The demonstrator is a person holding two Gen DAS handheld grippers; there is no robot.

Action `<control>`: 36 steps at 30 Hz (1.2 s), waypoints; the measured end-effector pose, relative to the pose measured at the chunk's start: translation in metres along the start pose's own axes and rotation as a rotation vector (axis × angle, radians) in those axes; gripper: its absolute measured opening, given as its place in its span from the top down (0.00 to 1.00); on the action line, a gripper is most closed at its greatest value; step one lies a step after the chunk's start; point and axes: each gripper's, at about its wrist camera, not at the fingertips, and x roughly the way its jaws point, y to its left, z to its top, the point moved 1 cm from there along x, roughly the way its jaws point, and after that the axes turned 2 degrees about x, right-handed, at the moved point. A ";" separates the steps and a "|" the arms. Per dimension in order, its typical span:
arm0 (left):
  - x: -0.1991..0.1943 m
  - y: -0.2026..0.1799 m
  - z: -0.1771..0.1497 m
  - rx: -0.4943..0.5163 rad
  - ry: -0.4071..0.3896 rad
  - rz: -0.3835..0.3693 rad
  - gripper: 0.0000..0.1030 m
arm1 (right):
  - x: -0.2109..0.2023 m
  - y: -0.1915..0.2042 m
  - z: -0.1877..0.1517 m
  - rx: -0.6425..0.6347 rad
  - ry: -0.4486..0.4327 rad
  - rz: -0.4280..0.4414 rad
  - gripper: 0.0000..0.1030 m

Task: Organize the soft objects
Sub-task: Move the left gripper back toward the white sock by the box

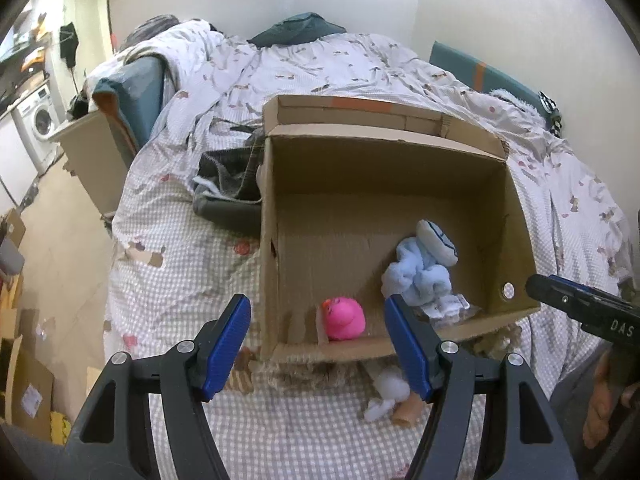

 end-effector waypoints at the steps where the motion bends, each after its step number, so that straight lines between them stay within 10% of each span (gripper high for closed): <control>1: -0.002 0.002 -0.002 -0.009 0.000 0.004 0.35 | -0.002 -0.001 -0.001 0.001 -0.003 0.000 0.25; 10: -0.016 0.022 -0.020 -0.075 0.026 0.078 0.35 | -0.020 -0.019 -0.023 0.072 0.009 0.037 0.25; 23: 0.040 0.004 -0.052 -0.125 0.286 -0.059 0.37 | 0.015 -0.032 -0.044 0.204 0.157 0.026 0.25; 36: 0.080 -0.044 -0.054 -0.078 0.382 -0.191 0.39 | 0.016 -0.044 -0.046 0.237 0.167 0.006 0.25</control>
